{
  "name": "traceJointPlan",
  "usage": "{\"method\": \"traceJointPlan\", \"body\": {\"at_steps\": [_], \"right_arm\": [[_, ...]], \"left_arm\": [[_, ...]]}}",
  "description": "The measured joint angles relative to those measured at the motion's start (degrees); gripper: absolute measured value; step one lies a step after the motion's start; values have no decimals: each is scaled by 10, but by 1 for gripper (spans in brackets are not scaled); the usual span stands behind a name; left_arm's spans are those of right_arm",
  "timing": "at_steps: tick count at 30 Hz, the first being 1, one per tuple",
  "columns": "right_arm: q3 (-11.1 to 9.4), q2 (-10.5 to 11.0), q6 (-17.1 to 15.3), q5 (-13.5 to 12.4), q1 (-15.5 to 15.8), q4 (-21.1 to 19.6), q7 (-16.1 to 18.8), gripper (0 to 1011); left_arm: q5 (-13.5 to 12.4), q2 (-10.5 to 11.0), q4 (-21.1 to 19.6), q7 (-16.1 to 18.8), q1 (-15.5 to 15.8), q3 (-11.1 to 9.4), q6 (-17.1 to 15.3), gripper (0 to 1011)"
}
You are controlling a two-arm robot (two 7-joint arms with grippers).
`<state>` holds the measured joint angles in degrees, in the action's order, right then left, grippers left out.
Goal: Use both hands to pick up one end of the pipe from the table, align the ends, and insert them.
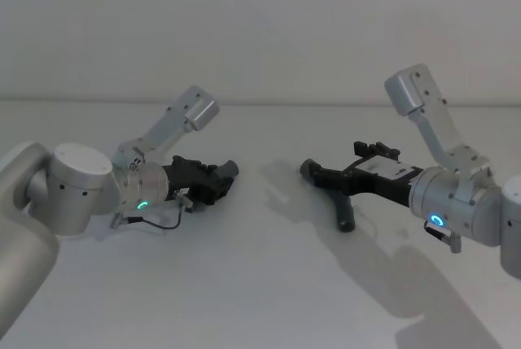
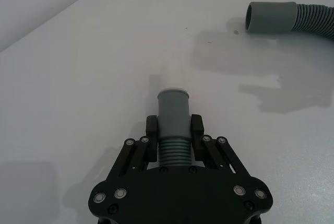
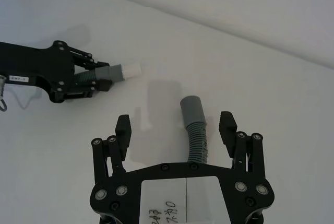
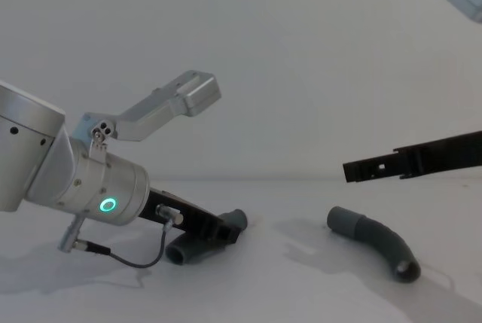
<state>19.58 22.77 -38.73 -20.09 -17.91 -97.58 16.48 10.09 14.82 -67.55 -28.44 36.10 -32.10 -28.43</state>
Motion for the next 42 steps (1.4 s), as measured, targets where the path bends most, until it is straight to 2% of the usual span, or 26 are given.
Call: {"method": "traceJointPlan", "body": {"at_steps": [22,42], "right_arm": [[4,-30,-26,8,-13,58,-15,1001],[11,-40,-34,20,-24,93,-10,1001]], "left_arm": [[0,0,0,0,0,0,0,360],[0,0,0,0,0,0,0,360]]}}
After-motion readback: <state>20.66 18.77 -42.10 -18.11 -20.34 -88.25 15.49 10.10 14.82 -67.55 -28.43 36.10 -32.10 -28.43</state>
